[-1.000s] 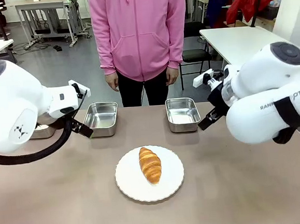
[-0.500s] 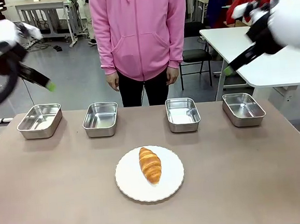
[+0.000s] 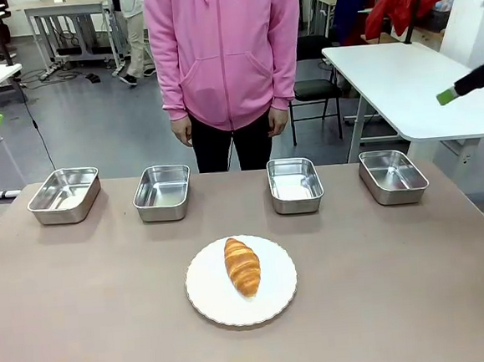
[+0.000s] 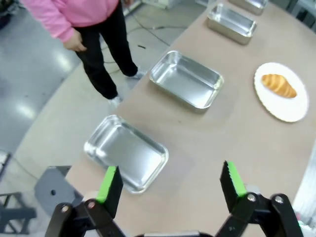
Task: Place the bread in the container.
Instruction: Place the Butter Roll into the Airtight Container indicated by the human.
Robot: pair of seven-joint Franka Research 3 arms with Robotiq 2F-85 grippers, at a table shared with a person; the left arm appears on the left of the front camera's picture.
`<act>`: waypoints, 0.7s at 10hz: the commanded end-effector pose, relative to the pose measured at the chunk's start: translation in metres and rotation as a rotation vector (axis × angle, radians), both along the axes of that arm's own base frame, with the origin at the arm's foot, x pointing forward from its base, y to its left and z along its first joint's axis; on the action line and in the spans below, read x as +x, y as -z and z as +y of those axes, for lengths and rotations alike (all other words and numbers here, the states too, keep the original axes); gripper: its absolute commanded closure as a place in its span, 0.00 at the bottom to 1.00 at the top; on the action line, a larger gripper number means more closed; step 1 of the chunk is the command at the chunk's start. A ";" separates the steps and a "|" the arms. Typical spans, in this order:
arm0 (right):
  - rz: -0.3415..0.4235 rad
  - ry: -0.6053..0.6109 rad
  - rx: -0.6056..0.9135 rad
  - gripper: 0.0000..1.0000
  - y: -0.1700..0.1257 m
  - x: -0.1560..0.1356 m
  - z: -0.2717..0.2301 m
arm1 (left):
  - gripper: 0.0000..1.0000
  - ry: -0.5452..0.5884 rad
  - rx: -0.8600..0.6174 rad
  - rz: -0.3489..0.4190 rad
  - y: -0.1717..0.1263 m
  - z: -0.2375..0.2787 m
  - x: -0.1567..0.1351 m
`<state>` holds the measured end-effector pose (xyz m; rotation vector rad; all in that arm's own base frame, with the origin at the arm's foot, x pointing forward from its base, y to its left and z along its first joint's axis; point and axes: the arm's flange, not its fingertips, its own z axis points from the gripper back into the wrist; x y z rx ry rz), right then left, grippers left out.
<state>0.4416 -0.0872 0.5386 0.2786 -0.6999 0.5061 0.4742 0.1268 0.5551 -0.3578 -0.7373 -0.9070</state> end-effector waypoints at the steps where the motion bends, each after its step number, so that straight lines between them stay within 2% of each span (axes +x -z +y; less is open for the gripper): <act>1: -0.004 0.044 0.033 0.00 0.012 0.002 0.012 | 0.00 -0.003 0.005 -0.006 0.021 -0.006 0.010; 2: 0.000 0.000 0.000 0.00 0.000 0.000 0.000 | 0.00 0.000 0.000 0.000 0.000 0.000 0.000; 4: 0.000 0.000 0.000 0.00 0.000 0.000 0.000 | 0.00 0.000 0.000 0.000 0.000 0.000 0.000; 5: 0.000 0.000 0.000 0.00 0.000 0.000 0.000 | 0.00 -0.013 0.013 0.007 0.014 0.006 0.006; 6: 0.017 0.027 -0.007 0.00 0.004 0.002 0.003 | 0.00 -0.037 0.055 0.009 0.013 0.006 0.005; 7: -0.005 0.028 -0.003 0.00 -0.003 -0.001 -0.003 | 0.00 -0.043 0.034 -0.012 0.012 0.008 0.001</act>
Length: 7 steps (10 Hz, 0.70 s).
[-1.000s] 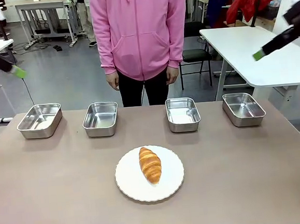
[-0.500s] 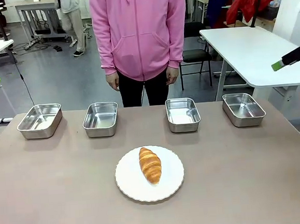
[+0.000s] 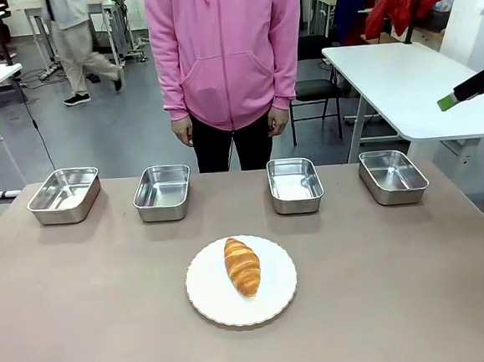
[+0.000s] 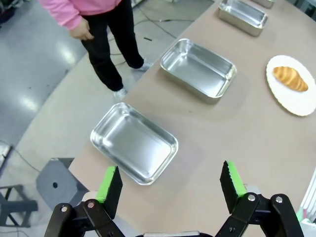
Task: Place the bread in the container.
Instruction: Place the Butter Roll into the Airtight Container indicated by the human.
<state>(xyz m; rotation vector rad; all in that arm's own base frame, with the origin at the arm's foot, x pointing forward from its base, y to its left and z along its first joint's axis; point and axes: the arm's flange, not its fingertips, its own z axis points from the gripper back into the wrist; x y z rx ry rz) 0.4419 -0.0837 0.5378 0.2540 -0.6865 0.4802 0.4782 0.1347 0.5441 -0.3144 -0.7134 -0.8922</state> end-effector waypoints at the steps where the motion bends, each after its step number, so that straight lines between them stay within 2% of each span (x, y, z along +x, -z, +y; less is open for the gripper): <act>1: -0.033 -0.009 0.037 0.00 -0.012 -0.005 -0.013 | 0.00 0.007 -0.066 -0.038 -0.005 0.001 -0.009; 3: -0.049 -0.011 0.060 0.00 -0.023 -0.008 -0.024 | 0.00 0.063 -0.152 -0.014 -0.015 0.001 -0.019; 7: -0.063 -0.029 0.089 0.00 -0.032 -0.013 -0.035 | 0.00 0.070 -0.236 -0.021 -0.027 0.007 -0.029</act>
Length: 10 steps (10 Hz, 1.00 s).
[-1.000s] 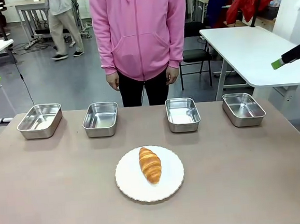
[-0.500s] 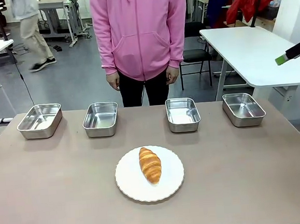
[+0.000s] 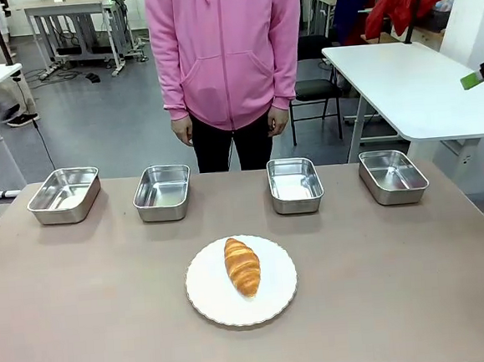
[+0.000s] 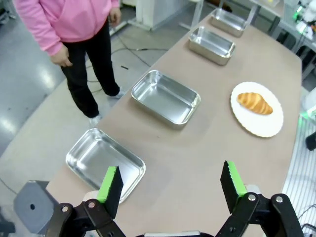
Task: Place the bread in the container.
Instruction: Place the Butter Roll into the Airtight Container indicated by the human.
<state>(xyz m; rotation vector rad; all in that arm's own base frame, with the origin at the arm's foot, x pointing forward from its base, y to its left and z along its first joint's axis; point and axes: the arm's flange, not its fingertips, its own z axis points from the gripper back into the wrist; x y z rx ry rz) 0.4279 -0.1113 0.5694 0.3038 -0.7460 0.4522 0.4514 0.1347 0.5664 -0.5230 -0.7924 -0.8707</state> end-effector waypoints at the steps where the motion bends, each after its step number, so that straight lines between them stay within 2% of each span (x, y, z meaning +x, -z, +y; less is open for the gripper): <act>1: -0.027 -0.041 0.024 0.00 -0.002 0.001 -0.007 | 0.00 -0.004 -0.034 -0.025 -0.008 0.007 -0.007; 4: -0.028 -0.045 0.031 0.00 -0.003 -0.001 -0.004 | 0.00 -0.078 -0.049 -0.001 -0.009 0.011 -0.015; 5: -0.009 -0.011 0.010 0.00 -0.002 0.000 0.000 | 0.00 -0.092 -0.045 0.004 -0.008 0.012 -0.015; 6: -0.009 -0.011 0.010 0.00 -0.002 0.000 0.000 | 0.00 -0.047 -0.024 -0.007 -0.009 0.016 -0.012; 10: -0.009 -0.011 0.010 0.00 -0.002 0.000 0.000 | 0.00 -0.047 -0.024 -0.007 -0.009 0.016 -0.012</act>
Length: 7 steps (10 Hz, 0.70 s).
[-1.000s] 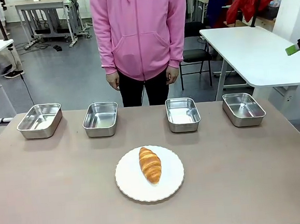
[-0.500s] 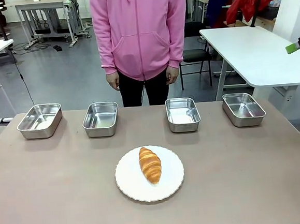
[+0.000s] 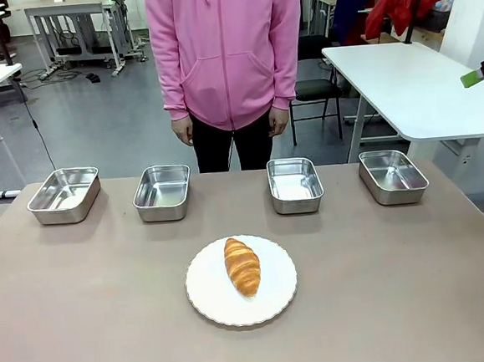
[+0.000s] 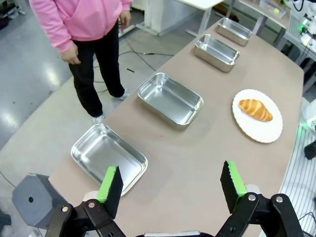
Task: Place the bread in the container.
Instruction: Place the Butter Roll into the Airtight Container indicated by the human.
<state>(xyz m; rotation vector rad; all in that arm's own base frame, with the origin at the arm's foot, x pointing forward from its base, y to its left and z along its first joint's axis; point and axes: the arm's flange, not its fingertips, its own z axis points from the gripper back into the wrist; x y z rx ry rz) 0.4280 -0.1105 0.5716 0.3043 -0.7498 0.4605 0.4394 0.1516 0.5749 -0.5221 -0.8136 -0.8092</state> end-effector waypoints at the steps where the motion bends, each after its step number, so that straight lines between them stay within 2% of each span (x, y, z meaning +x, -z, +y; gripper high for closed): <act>1: -0.004 -0.004 0.011 0.00 0.000 0.000 -0.001 | 0.00 0.009 0.002 -0.009 -0.001 -0.001 0.000; 7: -0.004 -0.004 0.011 0.00 0.000 0.000 -0.001 | 0.00 0.009 0.002 -0.009 -0.001 -0.001 0.000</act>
